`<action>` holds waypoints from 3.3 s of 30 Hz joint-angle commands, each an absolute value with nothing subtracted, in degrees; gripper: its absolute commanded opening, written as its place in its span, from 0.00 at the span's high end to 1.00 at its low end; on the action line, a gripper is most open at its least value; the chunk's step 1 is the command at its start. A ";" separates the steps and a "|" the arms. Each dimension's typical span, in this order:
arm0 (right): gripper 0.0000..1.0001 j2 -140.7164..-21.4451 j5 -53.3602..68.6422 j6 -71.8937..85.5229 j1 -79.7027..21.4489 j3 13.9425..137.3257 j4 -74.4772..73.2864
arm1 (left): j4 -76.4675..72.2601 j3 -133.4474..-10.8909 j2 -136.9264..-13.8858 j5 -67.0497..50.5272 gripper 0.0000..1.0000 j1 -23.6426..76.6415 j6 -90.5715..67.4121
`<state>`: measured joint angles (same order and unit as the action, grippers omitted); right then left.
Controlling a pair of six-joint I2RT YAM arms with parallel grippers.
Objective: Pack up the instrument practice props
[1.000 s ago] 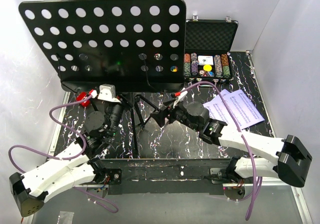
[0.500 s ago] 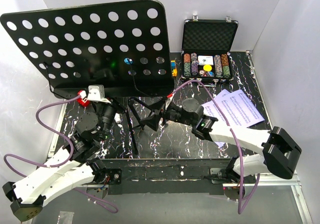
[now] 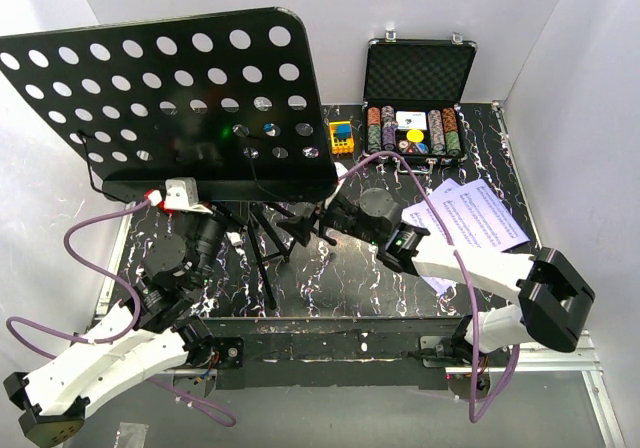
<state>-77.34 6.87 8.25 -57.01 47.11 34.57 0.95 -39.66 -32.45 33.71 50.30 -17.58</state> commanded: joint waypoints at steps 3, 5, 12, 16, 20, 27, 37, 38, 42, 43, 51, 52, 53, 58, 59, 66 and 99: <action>0.17 -81.29 3.69 1.59 -57.04 54.75 34.89 | 13.71 -35.42 -35.24 28.83 1.00 50.98 -18.55; 0.24 -82.43 4.39 0.97 -56.87 55.98 34.37 | 13.71 -36.56 -36.56 28.39 1.00 51.06 -17.67; 0.57 -84.02 6.85 2.46 -57.04 56.87 35.16 | 12.04 -37.18 -35.95 28.21 0.88 50.98 -16.35; 0.70 -84.46 7.21 2.55 -57.04 56.95 34.98 | 9.76 -36.30 -34.45 28.30 0.75 50.98 -15.91; 0.83 -84.64 8.08 2.37 -56.95 58.00 33.75 | 7.48 -36.12 -34.01 27.69 0.64 51.06 -15.03; 0.99 -85.25 8.70 2.20 -57.04 59.24 32.70 | 0.89 -36.12 -33.57 27.16 0.55 51.06 -12.40; 0.99 -85.43 8.96 0.88 -57.04 59.24 31.29 | -12.99 -35.07 -33.49 26.46 0.47 50.98 -8.79; 0.99 -85.43 8.88 0.88 -57.04 59.24 31.29 | -14.05 -35.16 -33.66 26.46 0.47 50.98 -8.27; 0.99 -85.52 9.40 0.70 -56.95 59.06 31.03 | -18.45 -34.89 -34.19 26.10 0.48 50.98 -5.98; 0.99 -85.52 9.49 0.62 -57.04 58.98 31.03 | -19.24 -34.81 -34.10 26.10 0.49 51.06 -5.37; 0.99 -85.69 10.02 0.18 -57.04 58.89 30.41 | -23.82 -35.77 -34.54 26.72 0.53 50.98 -0.62; 0.99 -85.61 10.11 0.18 -57.04 58.97 30.32 | -24.17 -36.03 -34.89 26.72 0.53 50.98 -0.27; 0.99 -85.69 10.11 0.18 -56.95 58.97 30.15 | -24.34 -36.30 -35.15 26.63 0.54 50.98 -0.26; 0.99 -85.61 10.63 0.18 -57.04 58.97 29.80 | -25.49 -37.26 -37.00 26.02 0.73 50.98 3.60; 0.99 -85.69 10.63 0.18 -56.95 58.97 29.71 | -25.23 -37.70 -37.61 26.10 0.78 50.98 4.13; 0.99 -85.52 11.43 -1.84 -57.04 58.89 28.56 | -26.02 -38.58 -39.28 26.72 0.72 51.06 6.15; 0.13 -84.46 11.35 11.70 -62.22 59.23 33.31 | -7.92 -35.24 -25.93 35.16 1.00 50.98 6.15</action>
